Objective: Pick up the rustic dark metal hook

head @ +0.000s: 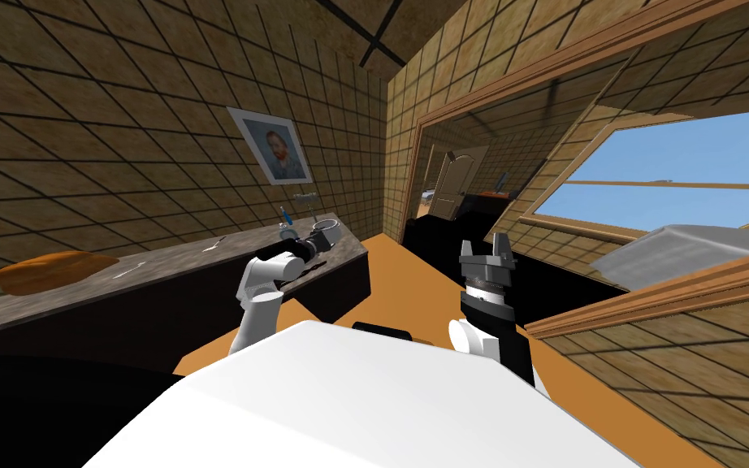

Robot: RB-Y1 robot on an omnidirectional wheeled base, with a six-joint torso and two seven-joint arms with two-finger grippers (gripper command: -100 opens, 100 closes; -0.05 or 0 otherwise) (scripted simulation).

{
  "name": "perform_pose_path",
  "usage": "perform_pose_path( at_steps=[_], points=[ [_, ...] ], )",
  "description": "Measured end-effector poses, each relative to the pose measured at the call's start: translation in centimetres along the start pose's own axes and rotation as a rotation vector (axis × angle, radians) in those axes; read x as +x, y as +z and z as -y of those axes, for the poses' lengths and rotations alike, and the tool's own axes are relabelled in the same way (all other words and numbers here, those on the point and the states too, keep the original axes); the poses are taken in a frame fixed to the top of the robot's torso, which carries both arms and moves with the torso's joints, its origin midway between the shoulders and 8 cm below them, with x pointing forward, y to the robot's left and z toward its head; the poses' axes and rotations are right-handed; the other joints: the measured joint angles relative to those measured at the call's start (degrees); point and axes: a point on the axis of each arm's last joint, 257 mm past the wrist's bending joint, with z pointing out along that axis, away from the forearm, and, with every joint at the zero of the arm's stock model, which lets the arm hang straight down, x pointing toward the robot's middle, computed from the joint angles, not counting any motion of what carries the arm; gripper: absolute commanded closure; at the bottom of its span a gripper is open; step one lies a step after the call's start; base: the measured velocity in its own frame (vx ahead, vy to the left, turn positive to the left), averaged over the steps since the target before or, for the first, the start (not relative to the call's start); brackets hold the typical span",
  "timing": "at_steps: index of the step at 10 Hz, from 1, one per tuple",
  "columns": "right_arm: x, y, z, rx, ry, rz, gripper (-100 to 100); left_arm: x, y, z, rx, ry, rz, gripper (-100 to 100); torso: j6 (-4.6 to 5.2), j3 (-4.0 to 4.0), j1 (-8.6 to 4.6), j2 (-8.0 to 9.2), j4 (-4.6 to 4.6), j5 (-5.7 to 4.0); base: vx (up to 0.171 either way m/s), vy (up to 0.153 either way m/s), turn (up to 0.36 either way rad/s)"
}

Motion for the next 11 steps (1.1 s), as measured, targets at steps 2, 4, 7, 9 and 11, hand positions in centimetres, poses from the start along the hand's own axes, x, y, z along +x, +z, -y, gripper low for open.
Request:
perform_pose_path(
  at_steps=[2, 4, 7, 9, 11],
  points=[
    [0.0, 0.0, 0.0, 0.000, 0.000, 0.000, 0, -0.6, 0.2, -0.8, -0.045, -0.010, 0.016, -100, 0.00, 0.00, -0.01, -0.01, 0.00, -0.01, 0.033, 0.017, 0.035],
    [0.0, 0.0, 0.0, 0.000, 0.000, 0.000, 0, -1.3, 0.2, -1.9, -0.094, -0.020, 0.037, -100, 0.00, 0.02, -0.02, 0.03, 0.01, 0.00, 0.023, 0.019, 0.028],
    [0.0, 0.0, 0.0, 0.000, 0.000, 0.000, 0, -2.2, 0.2, -3.3, -0.168, -0.035, 0.069, -100, 0.01, 0.01, -0.02, 0.03, 0.01, -0.01, 0.032, 0.022, 0.025],
    [0.0, 0.0, 0.0, 0.000, 0.000, 0.000, 0, -3.1, 0.0, -4.7, -0.229, -0.047, 0.098, -100, 0.00, -0.02, 0.05, -0.03, -0.01, 0.01, 0.041, 0.032, 0.050],
    [0.0, 0.0, 0.0, 0.000, 0.000, 0.000, 0, -4.2, -0.1, -6.1, -0.295, -0.059, 0.133, -100, 0.00, -0.02, 0.05, -0.03, -0.01, 0.01, 0.046, 0.038, 0.049]
  ],
)
